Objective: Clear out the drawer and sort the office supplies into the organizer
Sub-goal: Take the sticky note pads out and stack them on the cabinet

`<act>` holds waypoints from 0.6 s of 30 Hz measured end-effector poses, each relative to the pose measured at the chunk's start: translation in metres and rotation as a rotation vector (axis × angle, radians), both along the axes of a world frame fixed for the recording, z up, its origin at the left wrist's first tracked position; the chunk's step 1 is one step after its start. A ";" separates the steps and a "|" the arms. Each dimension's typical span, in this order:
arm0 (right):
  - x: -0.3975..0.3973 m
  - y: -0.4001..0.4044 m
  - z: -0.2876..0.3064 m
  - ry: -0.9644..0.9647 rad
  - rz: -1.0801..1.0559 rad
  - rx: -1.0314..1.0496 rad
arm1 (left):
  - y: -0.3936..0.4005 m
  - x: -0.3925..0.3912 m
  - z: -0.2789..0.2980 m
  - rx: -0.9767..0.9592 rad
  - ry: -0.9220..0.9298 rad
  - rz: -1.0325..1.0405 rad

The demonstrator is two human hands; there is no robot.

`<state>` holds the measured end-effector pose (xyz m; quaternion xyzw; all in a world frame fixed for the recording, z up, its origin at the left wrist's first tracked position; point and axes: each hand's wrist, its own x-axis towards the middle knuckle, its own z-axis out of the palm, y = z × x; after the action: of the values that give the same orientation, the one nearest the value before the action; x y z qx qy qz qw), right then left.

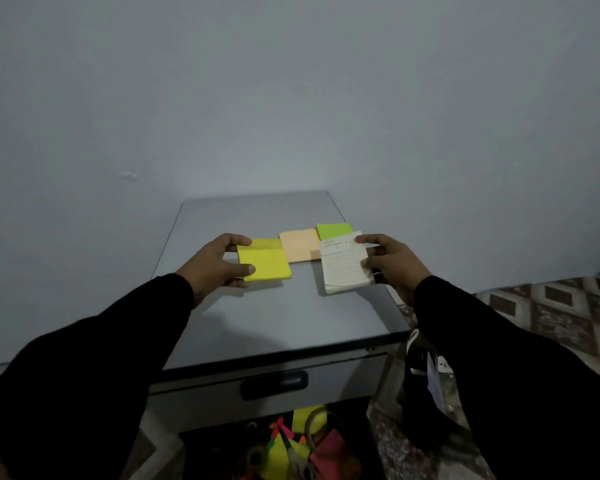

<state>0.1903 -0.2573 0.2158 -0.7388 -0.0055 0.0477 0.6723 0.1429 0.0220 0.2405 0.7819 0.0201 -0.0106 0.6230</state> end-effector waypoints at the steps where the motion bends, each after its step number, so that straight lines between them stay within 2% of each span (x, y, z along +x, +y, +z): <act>1: 0.010 0.000 0.001 -0.003 -0.008 -0.006 | 0.002 0.008 0.000 -0.008 -0.001 0.010; 12: 0.090 0.016 0.016 0.003 -0.053 -0.010 | 0.005 0.057 0.002 -0.034 -0.054 0.010; 18: 0.109 0.021 0.004 0.048 -0.030 -0.102 | 0.005 0.066 0.001 0.052 -0.066 -0.016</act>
<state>0.2993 -0.2361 0.2197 -0.7706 0.0241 0.0555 0.6345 0.2089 0.0270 0.2411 0.7979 -0.0064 0.0108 0.6027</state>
